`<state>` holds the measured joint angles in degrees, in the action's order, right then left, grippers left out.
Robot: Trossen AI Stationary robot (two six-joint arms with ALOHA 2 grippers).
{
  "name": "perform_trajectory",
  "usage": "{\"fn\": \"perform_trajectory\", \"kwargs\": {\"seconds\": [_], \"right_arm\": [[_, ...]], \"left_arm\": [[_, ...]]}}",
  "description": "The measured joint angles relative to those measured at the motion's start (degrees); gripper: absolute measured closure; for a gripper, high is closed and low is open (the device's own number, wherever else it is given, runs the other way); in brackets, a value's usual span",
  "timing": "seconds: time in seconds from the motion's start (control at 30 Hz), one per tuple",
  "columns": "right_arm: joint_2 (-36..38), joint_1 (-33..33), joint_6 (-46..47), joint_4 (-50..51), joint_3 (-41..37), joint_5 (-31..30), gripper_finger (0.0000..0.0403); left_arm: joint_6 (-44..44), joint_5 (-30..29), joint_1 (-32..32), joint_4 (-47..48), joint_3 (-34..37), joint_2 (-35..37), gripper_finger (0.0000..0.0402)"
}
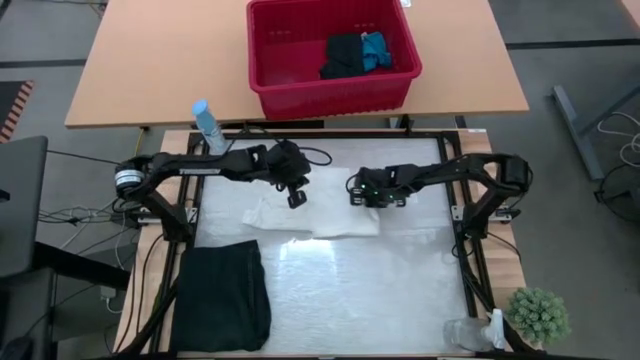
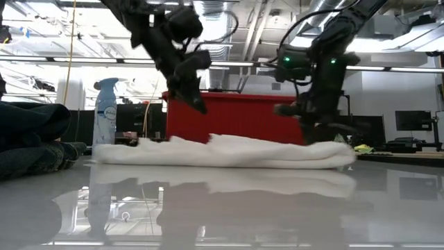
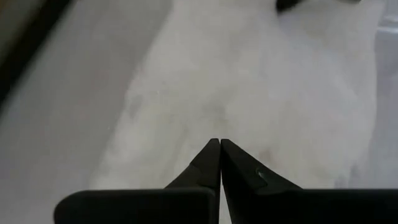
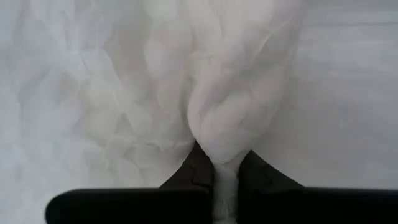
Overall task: Fold Laundry from Bin
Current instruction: Fold the white dress from the red bin
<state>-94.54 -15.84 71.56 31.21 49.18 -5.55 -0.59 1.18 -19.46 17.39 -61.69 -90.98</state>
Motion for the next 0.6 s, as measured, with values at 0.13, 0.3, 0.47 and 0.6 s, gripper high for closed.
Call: {"fn": "perform_trajectory", "kwargs": {"seconds": [0.13,0.3,0.47,0.6], "right_arm": [[4.6,0.0,-1.3,8.3,-0.2,-2.7,0.0355],[8.7,-0.1,-0.6,16.4,-0.3,-4.9,0.0355],[10.8,0.0,-1.1,19.6,-0.2,-4.9,0.0355],[12.6,-0.1,-1.0,19.9,-0.2,-4.9,0.0355]], "left_arm": [[4.4,5.6,-0.5,-9.0,5.4,-0.2,0.0401],[10.2,10.5,-0.4,-16.0,9.2,-0.2,0.0401],[10.9,11.4,1.7,-18.9,12.2,-0.1,0.0401],[11.3,8.1,3.8,-27.1,15.4,-0.1,0.0401]]}}
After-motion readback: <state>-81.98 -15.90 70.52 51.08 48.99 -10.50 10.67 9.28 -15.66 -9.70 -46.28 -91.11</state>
